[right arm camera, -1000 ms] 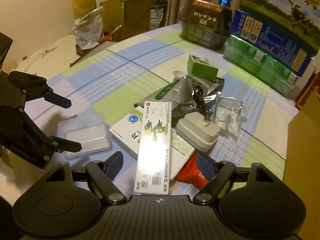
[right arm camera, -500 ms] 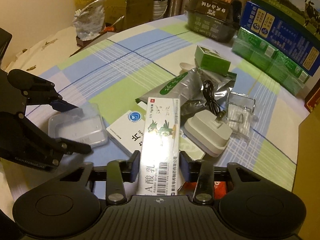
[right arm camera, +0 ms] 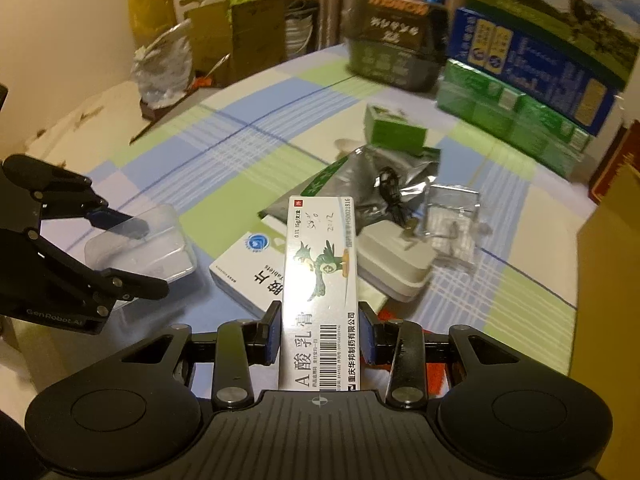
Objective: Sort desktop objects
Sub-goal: 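Grasp the white barcode medicine box with the right tool while the left tool grasps the clear plastic tray, then carry both held items into the cardboard box and open both tools, then withdraw both tools from the cardboard box back over the table items, then grasp the white Mecobalamin box with the left tool while the right tool grasps the red candy packet, then lift both held items and carry them toward the cardboard box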
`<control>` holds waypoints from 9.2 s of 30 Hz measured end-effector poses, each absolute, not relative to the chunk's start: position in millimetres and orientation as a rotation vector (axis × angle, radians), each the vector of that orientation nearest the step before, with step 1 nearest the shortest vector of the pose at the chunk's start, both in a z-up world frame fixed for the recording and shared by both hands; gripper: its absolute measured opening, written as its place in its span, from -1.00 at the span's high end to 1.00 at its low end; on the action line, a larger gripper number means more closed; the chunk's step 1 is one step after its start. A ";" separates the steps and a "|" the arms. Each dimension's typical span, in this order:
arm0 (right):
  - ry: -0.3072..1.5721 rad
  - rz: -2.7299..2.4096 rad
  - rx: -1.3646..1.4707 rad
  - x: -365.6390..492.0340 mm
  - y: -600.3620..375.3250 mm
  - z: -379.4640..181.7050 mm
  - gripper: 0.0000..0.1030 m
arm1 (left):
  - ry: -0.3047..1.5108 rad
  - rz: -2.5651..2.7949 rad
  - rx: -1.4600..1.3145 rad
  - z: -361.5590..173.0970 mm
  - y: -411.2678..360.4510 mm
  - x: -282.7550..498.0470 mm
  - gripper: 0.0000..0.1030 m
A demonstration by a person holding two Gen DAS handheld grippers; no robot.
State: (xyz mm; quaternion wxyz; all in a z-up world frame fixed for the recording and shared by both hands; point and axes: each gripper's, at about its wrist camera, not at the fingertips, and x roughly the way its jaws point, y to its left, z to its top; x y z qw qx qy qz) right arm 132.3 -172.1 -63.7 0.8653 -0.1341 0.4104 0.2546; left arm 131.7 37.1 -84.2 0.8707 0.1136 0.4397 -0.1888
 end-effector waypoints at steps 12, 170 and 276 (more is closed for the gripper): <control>0.737 0.373 -0.172 91.8 -264.5 29.5 0.31 | 0.816 -0.417 0.200 4.3 -25.9 109.6 0.00; 0.919 0.814 -0.713 154.8 -197.8 -60.7 -0.70 | 0.839 -0.903 0.593 -57.9 -42.4 170.1 -0.76; 0.855 0.372 -0.088 72.3 -308.3 8.8 0.34 | 0.936 -0.485 0.311 -6.7 -95.8 119.4 -0.30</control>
